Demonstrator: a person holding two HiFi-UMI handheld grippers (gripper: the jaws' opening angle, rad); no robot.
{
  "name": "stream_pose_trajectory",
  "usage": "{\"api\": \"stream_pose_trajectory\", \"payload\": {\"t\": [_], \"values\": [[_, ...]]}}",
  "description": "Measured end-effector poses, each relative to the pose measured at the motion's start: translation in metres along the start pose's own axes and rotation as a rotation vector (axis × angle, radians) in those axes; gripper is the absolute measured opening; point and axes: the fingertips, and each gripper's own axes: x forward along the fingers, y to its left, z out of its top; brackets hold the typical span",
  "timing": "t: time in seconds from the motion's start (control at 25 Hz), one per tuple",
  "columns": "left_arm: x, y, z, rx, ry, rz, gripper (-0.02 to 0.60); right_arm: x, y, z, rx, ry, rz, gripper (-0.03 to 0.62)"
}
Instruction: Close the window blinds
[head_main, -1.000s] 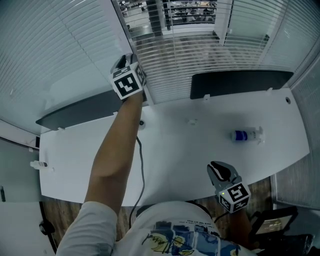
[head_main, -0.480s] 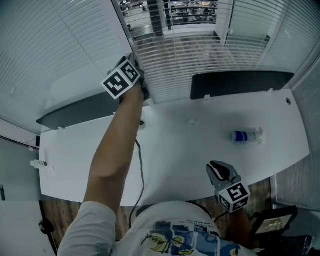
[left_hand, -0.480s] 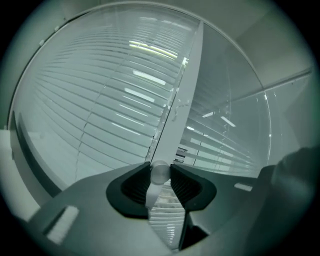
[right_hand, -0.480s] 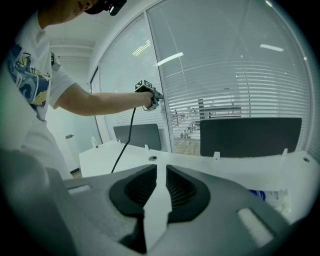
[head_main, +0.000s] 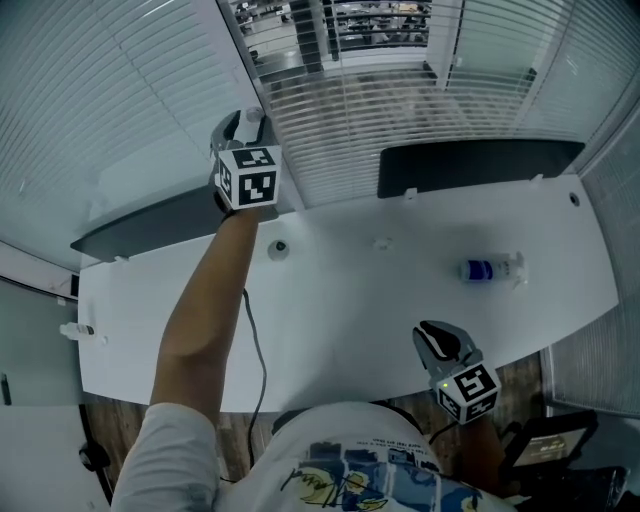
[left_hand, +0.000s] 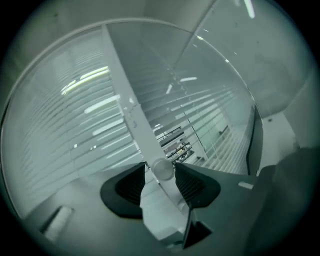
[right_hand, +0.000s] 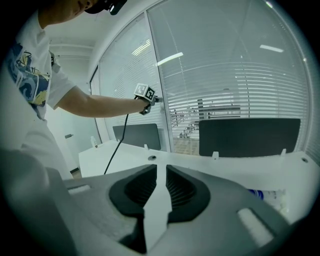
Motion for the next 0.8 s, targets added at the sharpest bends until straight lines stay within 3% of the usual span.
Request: {"api": "stream_pose_trajectory", "payload": {"t": [0.24, 0.4, 0.52, 0.6, 0.8], "values": [[-0.001, -0.022, 0.012, 0.612, -0.039, -0.030, 0.198, 0.000, -0.002, 0.001, -0.001, -0.004, 0.006, 0.046], [0.005, -0.026, 0.005, 0.863, -0.009, -0.046, 0.192, 0.000, -0.002, 0.001, -0.003, -0.005, 0.006, 0.046], [0.010, -0.028, 0.002, 0.961, 0.005, -0.051, 0.145, -0.001, -0.005, 0.001, -0.004, -0.002, 0.004, 0.046], [0.009, -0.029, 0.000, 0.975, 0.002, -0.046, 0.135, -0.001, -0.003, 0.001, -0.004, -0.004, 0.003, 0.046], [0.009, -0.026, 0.001, 0.817, 0.004, -0.038, 0.132, 0.000, 0.000, 0.000, -0.003, 0.000, 0.002, 0.046]]}}
